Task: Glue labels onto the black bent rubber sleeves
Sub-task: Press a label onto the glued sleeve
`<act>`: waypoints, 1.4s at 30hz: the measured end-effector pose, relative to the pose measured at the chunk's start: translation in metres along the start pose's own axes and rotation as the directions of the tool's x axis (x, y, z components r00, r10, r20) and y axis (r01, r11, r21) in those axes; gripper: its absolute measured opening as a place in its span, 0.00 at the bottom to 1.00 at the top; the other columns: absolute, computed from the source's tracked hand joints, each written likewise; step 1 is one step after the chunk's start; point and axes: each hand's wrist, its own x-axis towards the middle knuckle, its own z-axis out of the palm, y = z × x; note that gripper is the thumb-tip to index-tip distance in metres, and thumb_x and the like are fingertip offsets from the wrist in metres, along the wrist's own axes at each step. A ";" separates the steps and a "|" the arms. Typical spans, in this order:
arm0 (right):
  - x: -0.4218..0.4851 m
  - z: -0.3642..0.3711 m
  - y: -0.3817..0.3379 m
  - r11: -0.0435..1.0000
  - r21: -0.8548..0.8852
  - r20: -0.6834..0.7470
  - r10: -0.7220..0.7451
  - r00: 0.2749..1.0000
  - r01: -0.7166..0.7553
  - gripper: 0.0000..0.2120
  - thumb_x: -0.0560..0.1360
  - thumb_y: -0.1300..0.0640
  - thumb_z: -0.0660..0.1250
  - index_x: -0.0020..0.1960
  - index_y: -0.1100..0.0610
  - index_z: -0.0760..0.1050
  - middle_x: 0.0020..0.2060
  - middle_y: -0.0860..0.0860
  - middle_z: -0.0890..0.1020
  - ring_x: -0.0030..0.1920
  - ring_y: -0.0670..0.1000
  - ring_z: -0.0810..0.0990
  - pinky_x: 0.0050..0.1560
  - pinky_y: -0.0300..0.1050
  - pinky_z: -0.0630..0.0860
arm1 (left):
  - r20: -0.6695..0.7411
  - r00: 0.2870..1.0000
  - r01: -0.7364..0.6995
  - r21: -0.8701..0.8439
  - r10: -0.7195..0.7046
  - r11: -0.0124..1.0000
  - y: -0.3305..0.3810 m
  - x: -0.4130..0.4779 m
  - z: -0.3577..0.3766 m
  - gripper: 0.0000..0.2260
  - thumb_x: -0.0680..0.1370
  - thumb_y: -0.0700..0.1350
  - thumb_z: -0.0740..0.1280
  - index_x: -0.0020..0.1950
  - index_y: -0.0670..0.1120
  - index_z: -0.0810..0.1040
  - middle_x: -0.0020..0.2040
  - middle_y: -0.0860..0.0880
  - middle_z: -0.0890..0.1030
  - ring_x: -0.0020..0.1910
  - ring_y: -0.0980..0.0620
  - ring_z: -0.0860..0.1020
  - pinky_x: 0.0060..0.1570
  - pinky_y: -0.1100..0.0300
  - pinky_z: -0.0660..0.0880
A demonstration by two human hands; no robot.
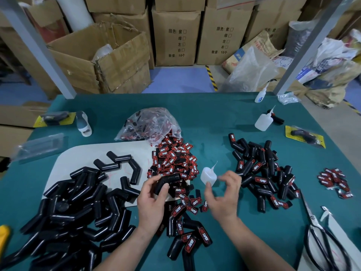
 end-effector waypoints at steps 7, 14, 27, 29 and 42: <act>-0.002 -0.003 0.005 0.965 0.134 0.251 -0.252 0.935 0.224 0.05 0.77 0.59 0.67 0.52 0.58 0.74 0.47 0.49 0.77 0.48 0.46 0.77 0.47 0.43 0.76 | -0.005 1.000 0.024 0.030 -0.024 0.999 -0.007 0.002 0.000 0.18 0.77 0.44 0.75 0.56 0.69 0.80 0.54 0.60 0.85 0.54 0.60 0.83 0.53 0.70 0.78; -0.008 0.020 -0.007 0.993 0.048 0.724 -0.112 0.681 0.112 0.16 0.83 0.51 0.61 0.63 0.58 0.79 0.58 0.52 0.77 0.54 0.49 0.80 0.54 0.40 0.78 | -0.009 1.000 0.010 0.017 -0.010 1.000 -0.009 0.004 0.002 0.18 0.78 0.43 0.74 0.56 0.67 0.81 0.54 0.58 0.85 0.54 0.57 0.83 0.55 0.68 0.77; -0.006 0.025 -0.010 0.982 -0.007 0.719 -0.126 0.684 0.188 0.11 0.80 0.57 0.67 0.61 0.60 0.81 0.54 0.56 0.79 0.51 0.53 0.80 0.54 0.46 0.79 | -0.003 1.000 0.028 0.003 -0.028 1.000 -0.008 0.004 0.003 0.17 0.78 0.43 0.74 0.55 0.67 0.81 0.53 0.58 0.85 0.52 0.59 0.84 0.50 0.71 0.77; -0.002 0.025 -0.011 0.983 -0.055 0.780 -0.069 0.621 0.178 0.13 0.82 0.56 0.65 0.64 0.57 0.79 0.55 0.55 0.77 0.51 0.54 0.79 0.51 0.50 0.80 | -0.009 1.000 0.026 0.002 -0.026 1.000 -0.007 0.004 0.003 0.17 0.78 0.43 0.74 0.55 0.67 0.81 0.53 0.58 0.86 0.52 0.59 0.84 0.50 0.71 0.77; 0.027 0.043 -0.024 0.941 -0.169 0.907 0.032 0.420 0.294 0.08 0.81 0.56 0.64 0.58 0.56 0.77 0.55 0.54 0.74 0.56 0.56 0.75 0.55 0.53 0.75 | -0.024 1.000 0.014 0.035 -0.013 0.999 -0.006 0.004 0.001 0.19 0.78 0.41 0.74 0.55 0.68 0.81 0.52 0.60 0.85 0.52 0.61 0.83 0.50 0.72 0.76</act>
